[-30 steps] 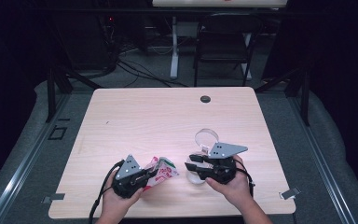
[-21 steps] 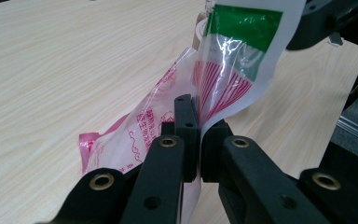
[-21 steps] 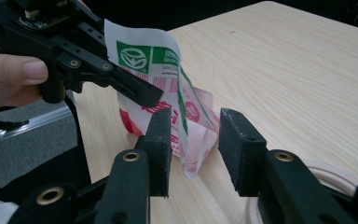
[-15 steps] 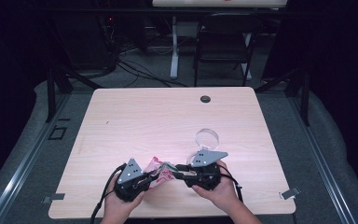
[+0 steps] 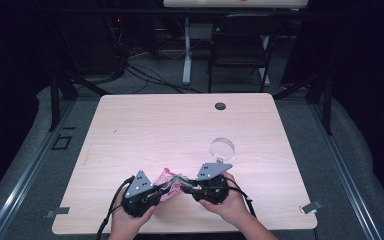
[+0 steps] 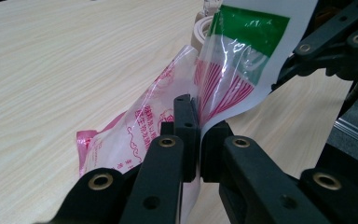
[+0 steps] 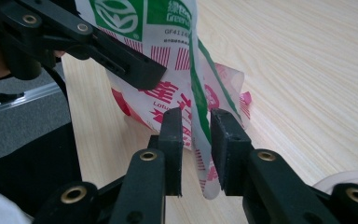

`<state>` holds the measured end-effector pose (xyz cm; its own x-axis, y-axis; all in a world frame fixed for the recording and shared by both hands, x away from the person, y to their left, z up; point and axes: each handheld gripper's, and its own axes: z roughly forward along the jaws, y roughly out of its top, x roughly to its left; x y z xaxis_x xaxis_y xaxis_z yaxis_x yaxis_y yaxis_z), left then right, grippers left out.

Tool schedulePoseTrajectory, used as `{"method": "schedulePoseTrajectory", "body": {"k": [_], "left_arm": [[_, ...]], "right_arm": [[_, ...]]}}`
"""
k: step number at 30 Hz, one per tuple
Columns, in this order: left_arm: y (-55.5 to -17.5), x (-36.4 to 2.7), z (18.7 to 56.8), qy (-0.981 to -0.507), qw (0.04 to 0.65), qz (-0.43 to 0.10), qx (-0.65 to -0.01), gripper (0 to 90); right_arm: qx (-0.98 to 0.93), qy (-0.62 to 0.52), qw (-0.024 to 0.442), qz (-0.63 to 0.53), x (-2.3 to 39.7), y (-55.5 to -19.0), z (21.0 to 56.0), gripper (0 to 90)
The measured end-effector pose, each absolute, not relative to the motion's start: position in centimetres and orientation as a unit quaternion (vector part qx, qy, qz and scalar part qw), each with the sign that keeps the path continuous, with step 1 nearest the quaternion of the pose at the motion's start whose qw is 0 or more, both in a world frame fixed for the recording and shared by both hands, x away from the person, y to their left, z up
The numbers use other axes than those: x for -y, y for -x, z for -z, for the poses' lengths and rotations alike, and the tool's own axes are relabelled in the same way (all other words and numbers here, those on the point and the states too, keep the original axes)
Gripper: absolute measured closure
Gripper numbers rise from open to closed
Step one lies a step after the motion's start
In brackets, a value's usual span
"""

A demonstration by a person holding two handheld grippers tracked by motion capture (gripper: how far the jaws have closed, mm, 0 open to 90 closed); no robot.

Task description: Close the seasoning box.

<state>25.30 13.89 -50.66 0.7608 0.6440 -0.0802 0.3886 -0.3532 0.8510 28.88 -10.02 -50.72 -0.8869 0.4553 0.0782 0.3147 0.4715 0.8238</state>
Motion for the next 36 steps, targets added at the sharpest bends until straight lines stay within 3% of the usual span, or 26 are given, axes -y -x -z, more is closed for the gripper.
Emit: {"method": "schedulePoseTrajectory", "body": {"k": [16, 26, 31, 36], "left_arm": [[-25.1, -14.2, 50.6, -0.810, 0.473, -0.141, -0.316, 86.7], [-24.9, -14.7, 50.4, -0.815, 0.451, -0.163, -0.324, 63.2], [-24.5, -15.1, 50.9, -0.808, 0.445, -0.184, -0.339, 46.4], [-24.1, -15.4, 51.5, -0.811, 0.438, -0.193, -0.335, 45.9]], "right_arm": [[-0.868, -0.228, 0.067, -0.437, 9.2, -29.2, 51.4, 90.0], [-0.865, -0.221, 0.084, -0.443, 9.0, -28.8, 51.2, 90.0], [-0.861, -0.221, 0.079, -0.451, 9.1, -28.8, 51.0, 90.0], [-0.859, -0.224, 0.077, -0.453, 9.1, -28.8, 51.0, 90.0]]}}
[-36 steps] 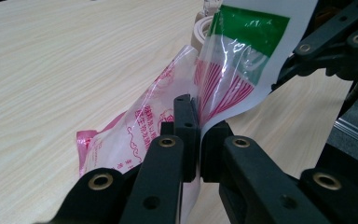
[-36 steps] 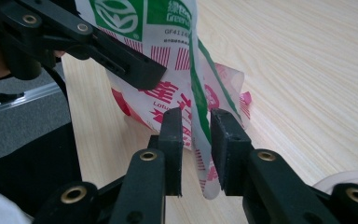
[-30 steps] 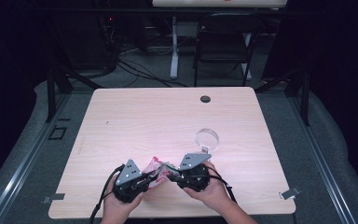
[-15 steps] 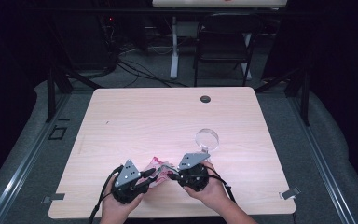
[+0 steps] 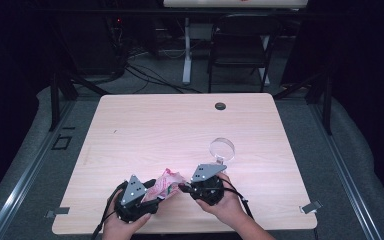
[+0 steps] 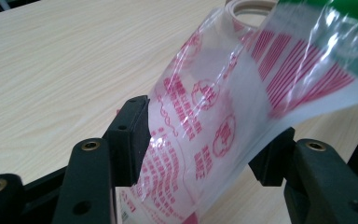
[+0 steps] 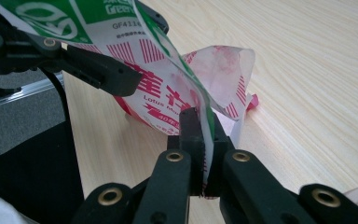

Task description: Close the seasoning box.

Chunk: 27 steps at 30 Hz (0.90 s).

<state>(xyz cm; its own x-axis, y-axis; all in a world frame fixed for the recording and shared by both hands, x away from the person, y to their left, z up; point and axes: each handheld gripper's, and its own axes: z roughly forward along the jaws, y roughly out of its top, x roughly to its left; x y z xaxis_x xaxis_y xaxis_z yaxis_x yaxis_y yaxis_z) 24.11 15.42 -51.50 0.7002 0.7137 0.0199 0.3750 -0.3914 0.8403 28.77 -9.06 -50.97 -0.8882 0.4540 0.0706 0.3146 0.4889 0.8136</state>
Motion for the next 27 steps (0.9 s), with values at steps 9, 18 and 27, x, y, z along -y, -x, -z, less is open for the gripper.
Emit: {"method": "schedulePoseTrajectory", "body": {"k": [9, 18, 27], "left_arm": [[-24.2, -15.3, 52.9, -0.823, 0.417, -0.175, -0.343, 38.8], [-24.6, -14.9, 54.4, -0.824, 0.389, -0.212, -0.354, 32.1], [-25.3, -14.9, 55.5, -0.828, 0.378, -0.204, -0.360, 28.9]], "right_arm": [[-0.859, -0.225, 0.072, -0.454, 9.1, -28.8, 50.9, 90.0], [-0.859, -0.225, 0.070, -0.456, 9.1, -28.8, 51.0, 90.0], [-0.859, -0.225, 0.067, -0.455, 9.2, -28.8, 51.0, 90.0]]}}
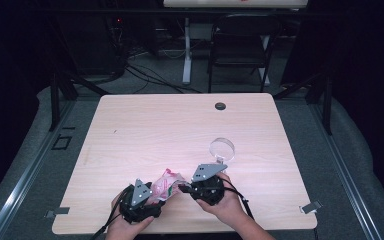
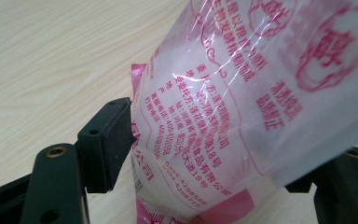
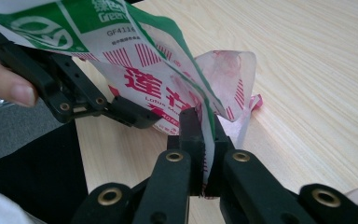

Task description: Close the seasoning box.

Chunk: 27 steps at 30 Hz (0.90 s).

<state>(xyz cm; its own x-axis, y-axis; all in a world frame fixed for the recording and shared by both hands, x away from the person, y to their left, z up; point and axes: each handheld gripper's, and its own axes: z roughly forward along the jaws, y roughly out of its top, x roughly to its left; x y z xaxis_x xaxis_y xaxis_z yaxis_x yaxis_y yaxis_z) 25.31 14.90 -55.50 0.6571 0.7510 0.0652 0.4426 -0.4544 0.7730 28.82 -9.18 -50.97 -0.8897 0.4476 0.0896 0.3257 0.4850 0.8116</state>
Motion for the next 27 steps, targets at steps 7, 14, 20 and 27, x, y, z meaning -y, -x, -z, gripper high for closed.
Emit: {"method": "schedulePoseTrajectory", "body": {"k": [7, 14, 20, 27], "left_arm": [[-26.0, -14.7, 56.5, -0.832, 0.368, -0.199, -0.365, 24.5], [-26.5, -14.6, 57.5, -0.836, 0.361, -0.188, -0.369, 21.3], [-26.8, -14.3, 58.2, -0.840, 0.350, -0.187, -0.370, 21.7], [-27.1, -14.2, 58.5, -0.842, 0.346, -0.183, -0.372, 22.8]], "right_arm": [[-0.857, -0.228, 0.064, -0.457, 9.2, -28.8, 51.0, 90.0], [-0.859, -0.227, 0.065, -0.454, 9.3, -28.9, 51.0, 90.0], [-0.856, -0.230, 0.064, -0.458, 9.2, -28.8, 51.1, 90.0], [-0.858, -0.227, 0.063, -0.457, 9.3, -28.8, 51.1, 90.0]]}}
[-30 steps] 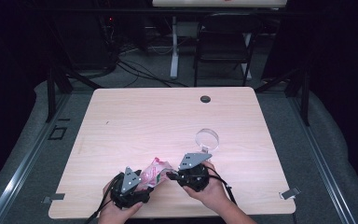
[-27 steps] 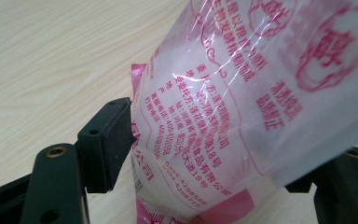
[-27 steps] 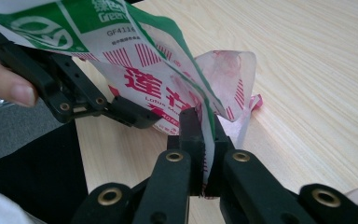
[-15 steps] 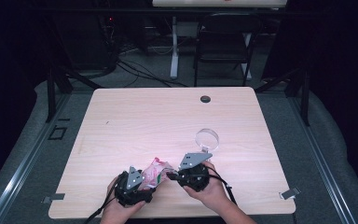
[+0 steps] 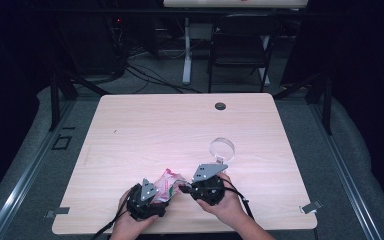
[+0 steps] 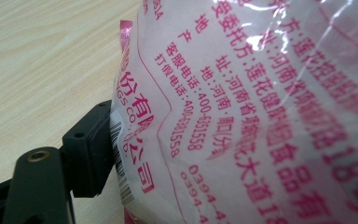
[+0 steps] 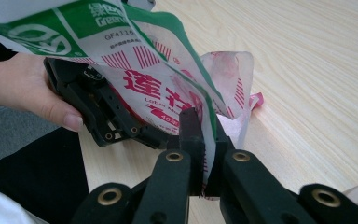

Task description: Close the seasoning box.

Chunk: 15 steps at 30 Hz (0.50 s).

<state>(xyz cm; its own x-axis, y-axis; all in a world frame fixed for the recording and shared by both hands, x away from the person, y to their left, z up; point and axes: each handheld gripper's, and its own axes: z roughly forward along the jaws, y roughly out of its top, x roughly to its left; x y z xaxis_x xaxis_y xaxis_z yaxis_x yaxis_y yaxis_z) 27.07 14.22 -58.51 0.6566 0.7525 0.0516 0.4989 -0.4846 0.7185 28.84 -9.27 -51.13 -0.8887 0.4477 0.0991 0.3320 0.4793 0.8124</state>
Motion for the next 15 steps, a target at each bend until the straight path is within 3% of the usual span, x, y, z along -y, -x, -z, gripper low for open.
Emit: {"method": "schedulePoseTrajectory", "body": {"k": [15], "left_arm": [[-27.56, -14.73, 58.87, -0.840, 0.358, -0.150, -0.379, 22.2]], "right_arm": [[-0.857, -0.229, 0.061, -0.458, 9.34, -28.81, 51.23, 90.0]]}}
